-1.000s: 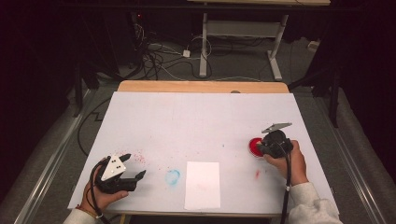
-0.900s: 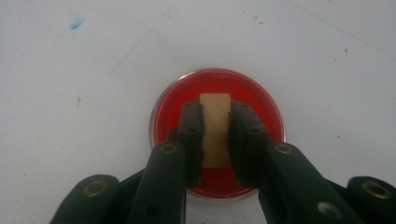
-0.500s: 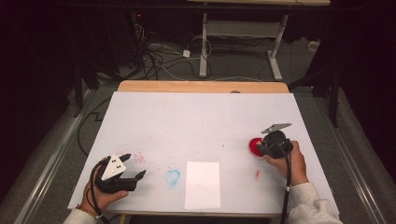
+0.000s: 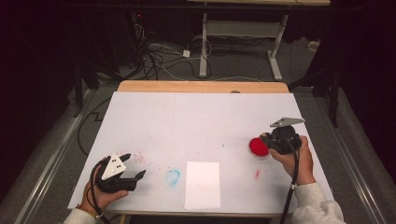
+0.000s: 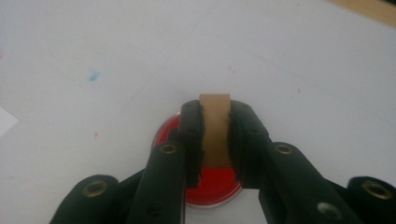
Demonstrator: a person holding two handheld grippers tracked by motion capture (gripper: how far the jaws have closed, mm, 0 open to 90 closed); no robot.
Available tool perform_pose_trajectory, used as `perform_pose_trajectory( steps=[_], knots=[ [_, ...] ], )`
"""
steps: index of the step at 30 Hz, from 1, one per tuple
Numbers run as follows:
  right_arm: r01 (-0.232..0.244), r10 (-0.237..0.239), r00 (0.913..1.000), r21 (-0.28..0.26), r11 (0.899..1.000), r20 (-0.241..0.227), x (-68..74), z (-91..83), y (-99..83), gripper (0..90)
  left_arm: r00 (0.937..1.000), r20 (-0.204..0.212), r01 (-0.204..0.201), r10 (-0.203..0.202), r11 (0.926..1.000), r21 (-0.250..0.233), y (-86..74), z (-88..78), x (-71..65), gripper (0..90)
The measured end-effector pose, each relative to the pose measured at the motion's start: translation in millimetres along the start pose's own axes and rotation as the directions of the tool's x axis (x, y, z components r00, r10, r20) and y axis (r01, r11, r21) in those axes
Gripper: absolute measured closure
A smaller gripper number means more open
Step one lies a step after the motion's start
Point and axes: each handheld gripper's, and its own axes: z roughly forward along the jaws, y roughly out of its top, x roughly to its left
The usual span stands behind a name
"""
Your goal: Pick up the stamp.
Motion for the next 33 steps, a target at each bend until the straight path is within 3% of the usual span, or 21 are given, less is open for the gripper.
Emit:
perform_pose_trajectory(
  steps=[7, 12, 14, 21, 22, 24, 27, 33],
  knots=[
    [0.004, -0.004, 1.0000, -0.083, 0.997, -0.005, 1.9, -27.3, 8.4, 75.9, 1.0000, 0.000, -0.002, 0.002, 1.0000, 0.000, 0.5, 0.1, 0.0, 20.3],
    [0.013, -0.013, 0.9999, -0.090, 0.996, 0.000, 3.5, -30.2, 9.4, 75.9, 1.0000, 0.001, -0.002, 0.002, 1.0000, 0.001, 0.4, 0.3, -0.1, 20.3],
    [0.017, -0.018, 0.9998, -0.079, 0.997, -0.004, 4.4, -26.4, 8.6, 75.9, 1.0000, 0.000, -0.004, 0.004, 1.0000, 0.002, 0.3, 0.1, -0.2, 20.3],
    [0.028, -0.027, 0.9993, 0.050, 0.998, -0.024, 6.2, 13.2, -2.2, 75.8, 1.0000, 0.002, -0.006, 0.006, 1.0000, 0.006, 0.1, 0.6, -0.3, 20.3],
    [0.028, -0.027, 0.9993, 0.050, 0.998, -0.024, 6.2, 13.2, -2.2, 75.8, 1.0000, 0.002, -0.006, 0.006, 1.0000, 0.006, 0.0, 0.6, -0.3, 20.3],
    [0.030, -0.027, 0.9993, 0.104, 0.994, -0.026, 5.0, 27.3, -7.7, 75.9, 1.0000, 0.002, -0.006, 0.006, 1.0000, 0.005, -0.1, 0.5, -0.1, 20.3],
    [0.031, -0.027, 0.9992, 0.143, 0.989, -0.031, 5.0, 36.0, -11.3, 75.9, 1.0000, 0.002, -0.006, 0.006, 1.0000, 0.007, -0.3, 0.5, 0.0, 20.3],
    [0.006, 0.000, 0.9991, 0.145, 0.989, -0.041, 3.1, 40.1, -14.3, 76.0, 1.0000, 0.001, -0.007, 0.007, 0.9999, 0.009, 0.0, 0.3, -0.9, 20.3]
  ],
)
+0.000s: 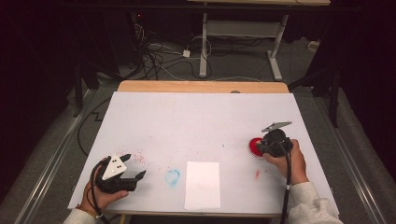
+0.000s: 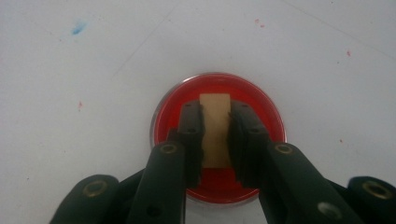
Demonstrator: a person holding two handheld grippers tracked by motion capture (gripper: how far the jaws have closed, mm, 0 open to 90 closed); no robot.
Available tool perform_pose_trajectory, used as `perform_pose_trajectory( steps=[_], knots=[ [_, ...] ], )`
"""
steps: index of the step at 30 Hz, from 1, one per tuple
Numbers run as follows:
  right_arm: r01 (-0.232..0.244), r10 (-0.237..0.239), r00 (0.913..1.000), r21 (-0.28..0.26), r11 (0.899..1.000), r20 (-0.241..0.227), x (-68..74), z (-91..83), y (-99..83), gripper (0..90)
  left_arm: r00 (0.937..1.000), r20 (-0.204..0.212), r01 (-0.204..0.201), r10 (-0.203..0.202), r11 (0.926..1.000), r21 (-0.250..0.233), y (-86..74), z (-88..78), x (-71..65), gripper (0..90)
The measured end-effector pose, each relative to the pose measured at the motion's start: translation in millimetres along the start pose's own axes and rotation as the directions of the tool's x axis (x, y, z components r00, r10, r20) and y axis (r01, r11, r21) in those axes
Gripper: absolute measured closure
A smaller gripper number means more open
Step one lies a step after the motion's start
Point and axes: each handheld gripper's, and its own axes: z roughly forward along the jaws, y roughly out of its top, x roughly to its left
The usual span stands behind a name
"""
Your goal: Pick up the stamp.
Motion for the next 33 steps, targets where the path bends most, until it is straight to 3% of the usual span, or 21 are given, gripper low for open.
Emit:
perform_pose_trajectory(
  steps=[8, 15, 19, 26, 33],
  knots=[
    [0.016, -0.016, 0.9997, 0.003, 1.000, 0.019, 2.9, 0.8, -0.9, 76.0, 1.0000, 0.000, -0.002, 0.002, 1.0000, 0.002, 0.4, 0.1, -0.5, 20.3],
    [-0.017, 0.017, 0.9997, -0.014, 1.000, -0.017, -2.6, 1.5, -3.1, 76.0, 1.0000, 0.000, -0.001, 0.001, 1.0000, 0.001, 0.1, -0.2, -0.4, 20.3],
    [0.018, -0.018, 0.9996, 0.000, 1.000, 0.022, 3.7, 1.5, -1.3, 76.0, 1.0000, 0.002, -0.004, 0.004, 1.0000, 0.004, 0.1, 0.2, -0.4, 20.3],
    [0.033, -0.033, 0.9986, 0.009, 0.999, 0.042, 6.4, 2.1, -0.6, 75.9, 1.0000, 0.002, -0.003, 0.003, 1.0000, 0.004, -0.3, 0.2, -0.2, 20.3],
    [-0.002, 0.002, 1.0000, -0.022, 1.000, -0.005, -1.2, -0.3, -3.1, 75.9, 1.0000, 0.006, 0.006, -0.006, 0.9999, -0.009, -1.1, -0.1, 2.3, 20.3]
  ],
)
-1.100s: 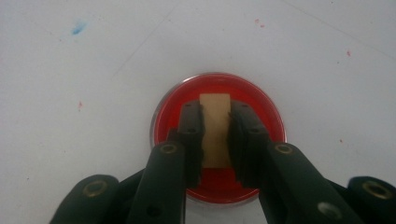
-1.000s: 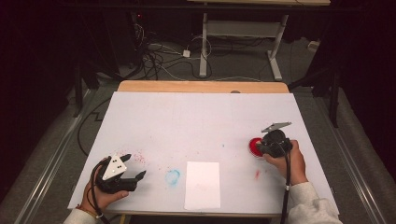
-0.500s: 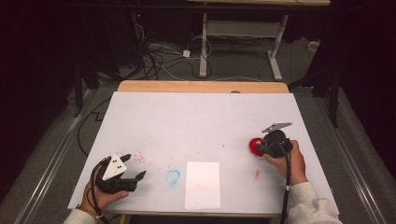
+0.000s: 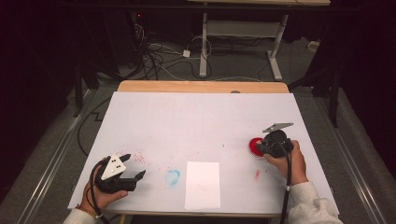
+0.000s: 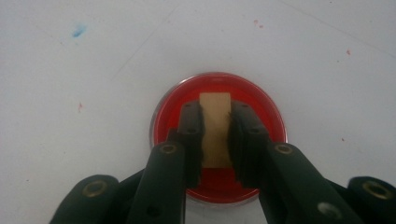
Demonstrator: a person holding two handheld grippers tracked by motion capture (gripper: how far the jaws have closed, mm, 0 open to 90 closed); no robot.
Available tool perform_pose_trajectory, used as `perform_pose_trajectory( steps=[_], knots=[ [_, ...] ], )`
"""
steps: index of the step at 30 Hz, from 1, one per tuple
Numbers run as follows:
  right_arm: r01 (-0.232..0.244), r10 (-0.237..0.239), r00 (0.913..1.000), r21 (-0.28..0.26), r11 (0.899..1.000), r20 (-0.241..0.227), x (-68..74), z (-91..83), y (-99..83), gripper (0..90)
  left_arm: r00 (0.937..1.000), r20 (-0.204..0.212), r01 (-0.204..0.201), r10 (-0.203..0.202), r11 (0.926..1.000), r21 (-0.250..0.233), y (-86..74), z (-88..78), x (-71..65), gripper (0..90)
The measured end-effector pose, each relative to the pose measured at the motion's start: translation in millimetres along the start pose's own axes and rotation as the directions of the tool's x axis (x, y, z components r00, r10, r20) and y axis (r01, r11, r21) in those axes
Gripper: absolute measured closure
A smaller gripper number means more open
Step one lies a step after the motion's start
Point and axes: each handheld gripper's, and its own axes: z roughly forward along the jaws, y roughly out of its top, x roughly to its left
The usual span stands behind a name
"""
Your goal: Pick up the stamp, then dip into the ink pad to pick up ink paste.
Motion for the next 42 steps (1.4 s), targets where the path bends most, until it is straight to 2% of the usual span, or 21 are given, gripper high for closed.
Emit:
perform_pose_trajectory(
  steps=[2, 3, 7, 13, 21, 27, 36, 42],
  knots=[
    [0.019, -0.019, 0.9997, -0.009, 1.000, 0.014, 0.7, -3.0, 1.3, 75.9, 1.0000, 0.003, 0.003, -0.003, 1.0000, 0.004, -0.9, 1.3, 1.4, 20.3],
    [0.016, -0.015, 0.9997, -0.035, 0.999, 0.019, 0.1, -8.4, 3.3, 75.9, 1.0000, 0.003, 0.004, -0.004, 1.0000, 0.006, -1.3, 1.6, 1.9, 20.3],
    [0.029, -0.027, 0.9990, -0.069, 0.997, 0.036, -0.3, -16.1, 5.2, 75.9, 1.0000, 0.006, 0.004, -0.004, 1.0000, 0.005, -1.7, 1.8, 2.7, 20.3],
    [0.026, -0.022, 0.9990, -0.117, 0.993, 0.038, -3.2, -27.3, 4.1, 75.9, 0.9999, 0.007, -0.008, 0.008, 0.9999, 0.011, -1.2, 1.6, 0.2, 20.3],
    [0.000, 0.006, 0.9996, -0.204, 0.979, 0.029, -7.9, -48.5, 5.1, 75.8, 0.9999, 0.007, -0.010, 0.010, 0.9998, 0.016, -1.2, 2.1, 0.5, 20.3],
    [-0.002, 0.006, 0.9998, -0.234, 0.972, 0.019, -7.4, -55.3, 7.2, 75.8, 0.9999, 0.008, -0.012, 0.011, 0.9997, 0.022, -1.5, 3.0, -0.3, 20.3],
    [0.016, -0.023, 0.9995, -0.294, 0.956, -0.020, 6.1, -72.5, 10.4, 75.8, 0.9998, 0.004, -0.022, 0.022, 0.9995, 0.022, 0.5, 1.7, -4.1, 20.3],
    [0.058, -0.078, 0.9958, -0.325, 0.944, -0.048, 23.8, -80.4, 18.2, 75.8, 0.9999, 0.002, -0.014, 0.014, 0.9997, 0.022, -0.5, 1.7, -2.5, 20.3]
  ],
)
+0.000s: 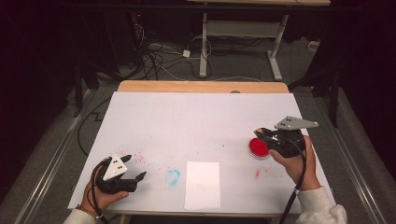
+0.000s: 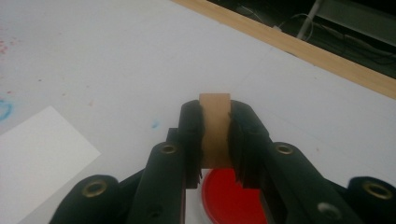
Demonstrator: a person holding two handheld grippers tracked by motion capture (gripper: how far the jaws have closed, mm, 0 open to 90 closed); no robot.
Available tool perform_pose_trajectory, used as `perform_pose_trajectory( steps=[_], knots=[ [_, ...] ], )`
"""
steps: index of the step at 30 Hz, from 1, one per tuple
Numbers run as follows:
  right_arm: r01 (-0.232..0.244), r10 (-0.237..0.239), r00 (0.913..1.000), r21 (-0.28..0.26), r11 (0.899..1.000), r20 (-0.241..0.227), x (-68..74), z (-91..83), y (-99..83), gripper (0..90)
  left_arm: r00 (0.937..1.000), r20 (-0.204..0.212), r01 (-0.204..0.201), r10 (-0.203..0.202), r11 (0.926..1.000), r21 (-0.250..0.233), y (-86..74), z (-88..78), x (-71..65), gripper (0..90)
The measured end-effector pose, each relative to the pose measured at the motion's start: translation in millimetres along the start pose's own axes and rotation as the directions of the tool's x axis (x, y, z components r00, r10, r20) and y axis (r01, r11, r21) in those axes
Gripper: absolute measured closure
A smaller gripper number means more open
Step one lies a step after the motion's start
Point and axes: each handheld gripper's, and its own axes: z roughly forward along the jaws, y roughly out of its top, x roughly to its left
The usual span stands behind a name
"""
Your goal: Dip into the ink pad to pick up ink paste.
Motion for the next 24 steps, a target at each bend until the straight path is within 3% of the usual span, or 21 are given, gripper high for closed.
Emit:
perform_pose_trajectory(
  steps=[6, 12, 24],
  knots=[
    [0.047, -0.048, 0.9976, -0.016, 0.999, -0.050, 19.3, -0.5, 7.6, 75.8, 1.0000, -0.003, -0.002, 0.002, 1.0000, -0.003, 0.1, -1.2, -0.3, 20.3],
    [0.095, -0.097, 0.9895, -0.018, 0.995, -0.108, 44.2, 4.1, 13.0, 75.8, 1.0000, -0.002, -0.007, 0.007, 1.0000, -0.001, 0.2, -0.7, -0.4, 20.3],
    [0.190, -0.181, 0.9557, 0.017, 0.982, -0.232, 93.2, 22.1, 12.7, 75.7, 1.0000, -0.003, -0.007, 0.007, 1.0000, 0.001, -0.1, -1.2, -0.1, 20.3]
  ],
)
